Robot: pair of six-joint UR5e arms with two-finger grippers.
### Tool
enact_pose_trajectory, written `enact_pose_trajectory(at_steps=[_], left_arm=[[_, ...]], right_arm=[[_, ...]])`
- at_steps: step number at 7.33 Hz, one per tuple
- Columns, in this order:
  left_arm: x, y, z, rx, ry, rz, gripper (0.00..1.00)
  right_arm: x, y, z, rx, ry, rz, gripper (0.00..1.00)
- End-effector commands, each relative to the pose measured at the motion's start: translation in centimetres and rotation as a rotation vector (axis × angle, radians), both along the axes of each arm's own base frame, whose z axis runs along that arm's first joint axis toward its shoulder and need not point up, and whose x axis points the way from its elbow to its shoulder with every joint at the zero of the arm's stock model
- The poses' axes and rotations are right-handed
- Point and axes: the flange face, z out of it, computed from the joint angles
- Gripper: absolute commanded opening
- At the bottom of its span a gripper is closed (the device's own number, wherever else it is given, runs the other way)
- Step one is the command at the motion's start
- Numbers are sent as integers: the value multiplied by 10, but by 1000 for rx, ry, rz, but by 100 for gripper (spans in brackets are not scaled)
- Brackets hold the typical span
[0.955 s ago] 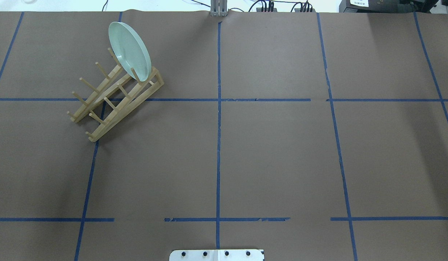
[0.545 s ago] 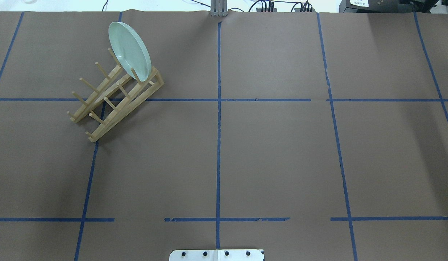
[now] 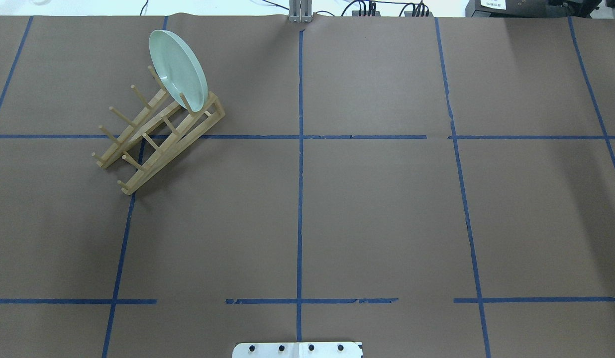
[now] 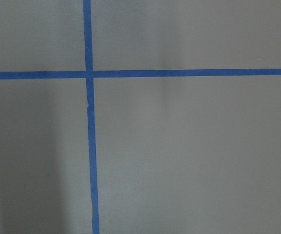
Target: Place plate on table
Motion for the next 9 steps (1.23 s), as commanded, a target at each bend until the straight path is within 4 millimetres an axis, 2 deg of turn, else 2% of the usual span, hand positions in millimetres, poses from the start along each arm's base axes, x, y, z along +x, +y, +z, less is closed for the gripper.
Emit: enact_pose_trajectory(at_steps=[1, 3, 4, 5, 6, 7, 8, 9], left_arm=[[28, -19, -59, 187, 103, -133, 100], [95, -24, -88, 154, 299, -241, 100], [98, -35, -99, 95, 392, -352, 100], [117, -45, -112, 7, 518, -423, 100], [136, -49, -136, -92, 637, -468, 100], [158, -61, -169, -183, 727, -547, 100], [199, -67, -192, -268, 808, -663, 100], [261, -67, -215, -332, 883, -714, 100]], right_arm=[[0, 0, 0, 0, 0, -1, 100], [0, 0, 0, 0, 0, -1, 100], [0, 0, 0, 0, 0, 1, 100], [0, 0, 0, 0, 0, -1, 100], [0, 0, 0, 0, 0, -1, 100], [0, 0, 0, 0, 0, 1, 100], [0, 0, 0, 0, 0, -1, 100], [0, 0, 0, 0, 0, -1, 100]])
